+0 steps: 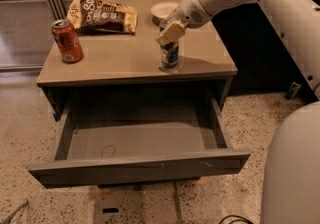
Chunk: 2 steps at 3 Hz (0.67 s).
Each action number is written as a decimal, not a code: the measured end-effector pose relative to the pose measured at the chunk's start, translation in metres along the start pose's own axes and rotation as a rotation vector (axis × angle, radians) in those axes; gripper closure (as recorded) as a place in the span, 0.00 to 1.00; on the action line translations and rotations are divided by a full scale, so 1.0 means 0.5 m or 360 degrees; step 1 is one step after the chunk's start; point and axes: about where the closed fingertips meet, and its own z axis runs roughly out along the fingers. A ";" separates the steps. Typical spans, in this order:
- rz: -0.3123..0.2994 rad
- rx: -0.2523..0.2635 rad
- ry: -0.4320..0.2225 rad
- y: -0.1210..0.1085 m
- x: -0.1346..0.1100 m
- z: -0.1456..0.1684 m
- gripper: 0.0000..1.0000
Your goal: Place redbull can into top drawer
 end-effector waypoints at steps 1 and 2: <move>0.0000 -0.0001 0.0000 0.000 0.000 0.000 1.00; 0.0002 -0.0001 -0.0044 0.024 0.003 -0.013 1.00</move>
Offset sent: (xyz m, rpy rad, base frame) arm -0.0446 -0.0141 0.0094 0.0861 -0.0251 0.0008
